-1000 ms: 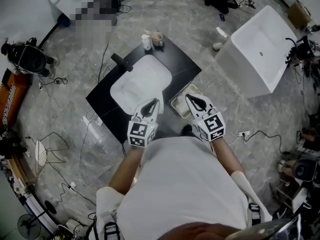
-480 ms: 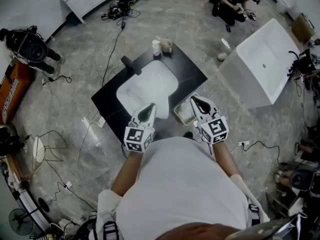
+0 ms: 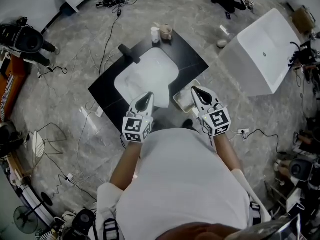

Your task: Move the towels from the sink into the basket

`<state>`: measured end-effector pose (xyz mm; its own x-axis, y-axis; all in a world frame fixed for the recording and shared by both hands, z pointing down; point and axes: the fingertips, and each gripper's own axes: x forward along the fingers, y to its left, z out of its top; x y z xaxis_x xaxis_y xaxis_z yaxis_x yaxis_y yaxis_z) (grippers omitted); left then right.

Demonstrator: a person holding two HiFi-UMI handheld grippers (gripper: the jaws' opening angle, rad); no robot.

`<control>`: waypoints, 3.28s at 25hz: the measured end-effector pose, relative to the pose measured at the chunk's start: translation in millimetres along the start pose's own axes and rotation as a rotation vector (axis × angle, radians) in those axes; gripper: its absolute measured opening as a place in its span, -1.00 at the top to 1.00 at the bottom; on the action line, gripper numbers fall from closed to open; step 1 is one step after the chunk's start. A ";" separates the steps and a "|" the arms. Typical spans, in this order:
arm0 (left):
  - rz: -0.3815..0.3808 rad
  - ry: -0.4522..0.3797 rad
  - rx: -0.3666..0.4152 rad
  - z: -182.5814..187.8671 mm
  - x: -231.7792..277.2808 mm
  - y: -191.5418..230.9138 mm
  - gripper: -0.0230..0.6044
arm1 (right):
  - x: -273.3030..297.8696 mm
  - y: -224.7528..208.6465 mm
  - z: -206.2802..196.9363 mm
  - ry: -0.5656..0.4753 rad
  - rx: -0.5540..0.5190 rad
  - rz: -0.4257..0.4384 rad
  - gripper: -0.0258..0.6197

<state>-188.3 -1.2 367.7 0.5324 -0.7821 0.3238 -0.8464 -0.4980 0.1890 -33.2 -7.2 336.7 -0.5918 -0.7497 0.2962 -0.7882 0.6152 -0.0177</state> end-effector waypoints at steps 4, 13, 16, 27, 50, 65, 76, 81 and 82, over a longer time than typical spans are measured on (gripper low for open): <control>0.031 0.059 -0.001 -22.5 10.0 24.9 0.86 | 7.8 2.3 -12.8 0.037 0.018 -0.002 0.92; 0.023 0.279 0.017 -111.9 61.7 90.2 0.35 | 43.3 3.1 -70.8 0.138 0.114 -0.017 0.92; 0.003 0.350 0.037 -145.0 84.0 108.7 0.15 | 54.7 3.9 -89.3 0.171 0.136 -0.025 0.92; -0.017 0.566 0.099 -259.7 169.2 170.6 -0.19 | 111.4 -4.2 -174.4 0.286 0.233 -0.051 0.92; 0.011 0.848 0.216 -434.9 293.0 269.5 -0.84 | 174.1 21.5 -326.1 0.406 0.399 -0.012 0.92; 0.075 0.864 0.299 -404.1 264.0 266.1 0.42 | 152.5 33.4 -326.0 0.432 0.379 -0.006 0.92; 0.057 0.681 0.244 -297.1 192.2 192.6 0.43 | 98.8 15.0 -260.9 0.387 0.257 -0.006 0.92; 0.035 0.566 0.190 -225.2 150.1 146.4 0.44 | 68.3 -1.1 -213.5 0.341 0.204 -0.023 0.92; 0.030 0.539 0.177 -210.1 141.3 135.5 0.44 | 60.0 -4.4 -203.6 0.331 0.198 -0.027 0.92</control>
<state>-230.6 -100.5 633.8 0.3871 -0.5178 0.7630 -0.8210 -0.5702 0.0296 -30.9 -5.2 549.0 -0.5090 -0.6257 0.5911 -0.8395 0.5127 -0.1801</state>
